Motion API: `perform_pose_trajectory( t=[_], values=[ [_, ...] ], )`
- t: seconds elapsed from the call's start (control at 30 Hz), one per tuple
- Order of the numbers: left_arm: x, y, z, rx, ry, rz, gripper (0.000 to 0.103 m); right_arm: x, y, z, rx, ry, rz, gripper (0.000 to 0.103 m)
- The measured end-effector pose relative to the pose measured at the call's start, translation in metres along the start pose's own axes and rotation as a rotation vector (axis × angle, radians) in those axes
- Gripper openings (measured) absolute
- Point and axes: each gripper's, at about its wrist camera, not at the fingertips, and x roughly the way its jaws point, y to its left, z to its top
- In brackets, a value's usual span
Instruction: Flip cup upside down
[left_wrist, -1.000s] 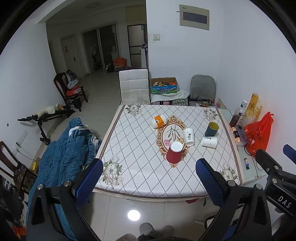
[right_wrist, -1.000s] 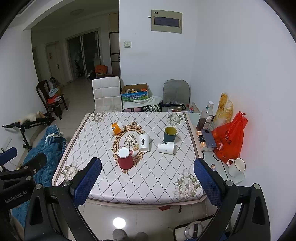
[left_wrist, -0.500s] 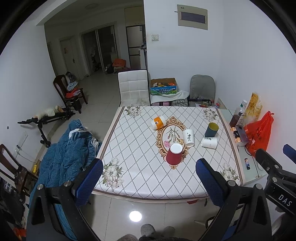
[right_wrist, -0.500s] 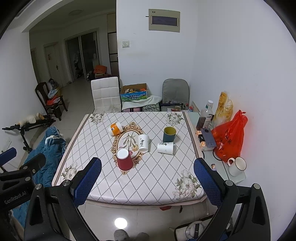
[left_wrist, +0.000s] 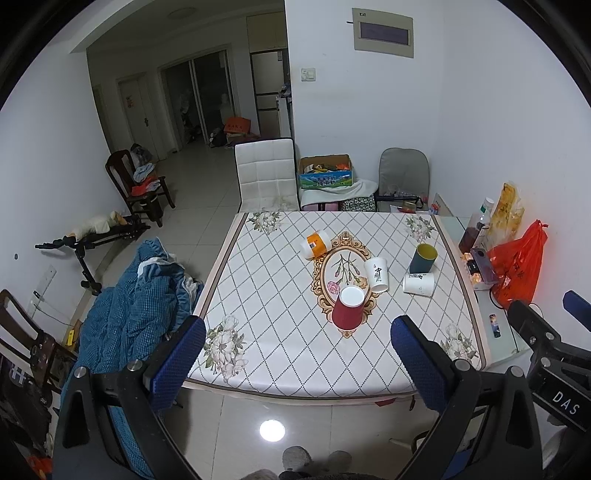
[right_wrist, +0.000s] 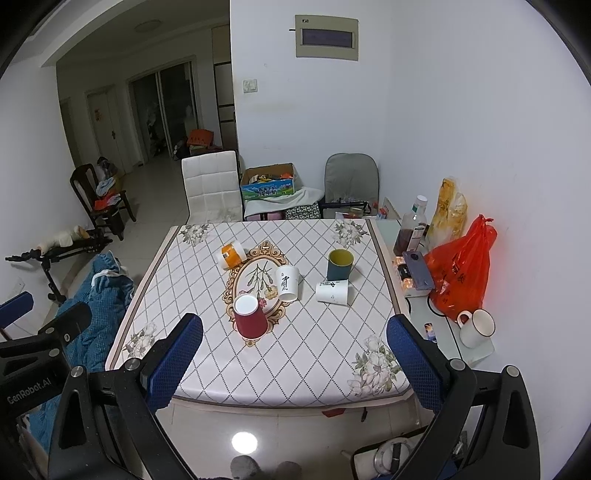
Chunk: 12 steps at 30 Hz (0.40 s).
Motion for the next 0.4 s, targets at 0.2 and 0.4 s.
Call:
perform_pose_trajectory(
  t=[0.2,0.4],
  values=[
    [0.0,-0.0004,-0.0004,0.0,0.002,-0.001,0.103,0.0014,-0.0006,0.0,-0.001,-0.001,-0.001,0.102],
    [-0.0007,0.0013,0.0021,0.003,0.001,-0.001,0.103,0.0019,0.0008,0.0004,-0.001,0.003,-0.001,0.102]
  ],
)
